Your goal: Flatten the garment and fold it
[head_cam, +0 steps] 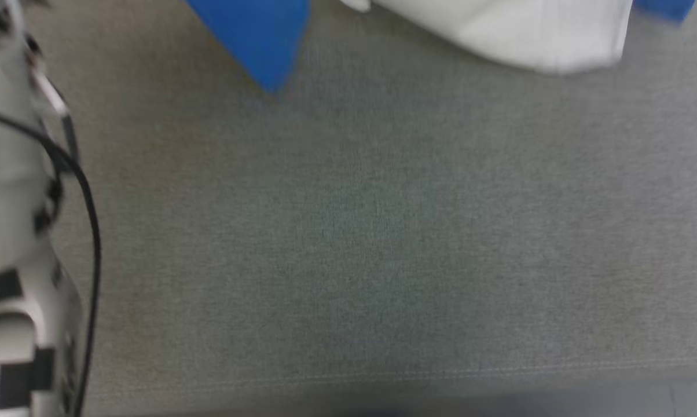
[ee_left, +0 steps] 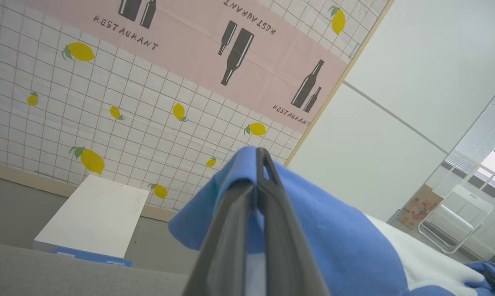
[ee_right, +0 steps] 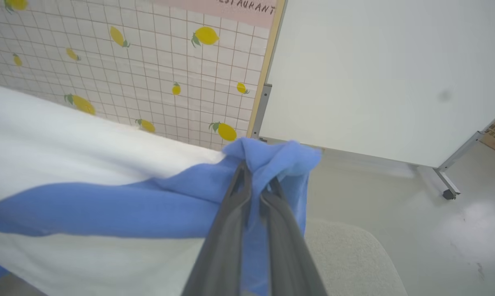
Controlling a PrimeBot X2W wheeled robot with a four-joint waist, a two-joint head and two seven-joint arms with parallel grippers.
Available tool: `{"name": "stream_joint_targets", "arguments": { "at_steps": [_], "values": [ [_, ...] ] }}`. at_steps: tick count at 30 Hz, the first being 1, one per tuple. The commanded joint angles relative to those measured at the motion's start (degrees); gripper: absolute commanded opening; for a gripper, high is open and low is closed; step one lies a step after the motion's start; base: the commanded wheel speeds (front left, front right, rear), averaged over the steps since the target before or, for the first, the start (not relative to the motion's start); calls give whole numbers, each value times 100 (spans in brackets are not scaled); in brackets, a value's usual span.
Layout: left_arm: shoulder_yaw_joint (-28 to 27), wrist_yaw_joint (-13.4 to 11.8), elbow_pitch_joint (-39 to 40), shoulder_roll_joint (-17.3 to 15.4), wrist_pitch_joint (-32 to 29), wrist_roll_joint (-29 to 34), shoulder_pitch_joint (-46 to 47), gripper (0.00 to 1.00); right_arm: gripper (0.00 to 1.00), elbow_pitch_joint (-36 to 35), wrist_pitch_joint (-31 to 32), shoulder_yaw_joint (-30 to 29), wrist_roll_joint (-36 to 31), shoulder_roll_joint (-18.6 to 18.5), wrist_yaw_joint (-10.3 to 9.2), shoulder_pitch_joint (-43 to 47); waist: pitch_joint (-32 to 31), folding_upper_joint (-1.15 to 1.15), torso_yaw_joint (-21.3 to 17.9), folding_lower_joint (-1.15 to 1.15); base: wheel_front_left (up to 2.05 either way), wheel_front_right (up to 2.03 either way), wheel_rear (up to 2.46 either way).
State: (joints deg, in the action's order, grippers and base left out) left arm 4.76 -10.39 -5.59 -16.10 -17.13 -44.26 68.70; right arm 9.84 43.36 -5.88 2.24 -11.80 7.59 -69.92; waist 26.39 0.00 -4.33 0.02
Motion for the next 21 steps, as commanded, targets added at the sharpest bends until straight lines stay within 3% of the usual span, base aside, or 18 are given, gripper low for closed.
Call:
{"name": "stream_joint_targets", "arguments": {
  "at_steps": [1, 6, 12, 16, 21],
  "values": [
    [-14, -13, -157, -81, 147, 147, 315, 0, 0, 115, -207, -18, -127, 33, -10, -306, 812, 0, -54, -2, 0, 0, 0],
    [-202, -19, -728, -119, 898, 423, 1331, 0, 0, 588, -1143, -136, -476, 153, -10, -1394, 1160, 0, -6, -2, 0, 0, 0],
    [-379, 192, -1092, -137, 1627, 475, 1965, 0, 0, 1152, -2030, -199, -698, 235, -10, -2051, 1284, 0, 66, -2, 0, 0, 0],
    [-360, 443, -1323, -191, 1806, 446, 1827, 0, 0, 1578, -2265, -62, -637, 245, -10, -1832, 1239, 0, 160, -2, 0, 0, 0],
    [-94, 769, -1643, -305, 1785, 539, 969, 0, 0, 2048, -2414, 165, -301, 228, -10, -1001, 995, 0, 308, -2, 0, 0, 0]
  ]
}}
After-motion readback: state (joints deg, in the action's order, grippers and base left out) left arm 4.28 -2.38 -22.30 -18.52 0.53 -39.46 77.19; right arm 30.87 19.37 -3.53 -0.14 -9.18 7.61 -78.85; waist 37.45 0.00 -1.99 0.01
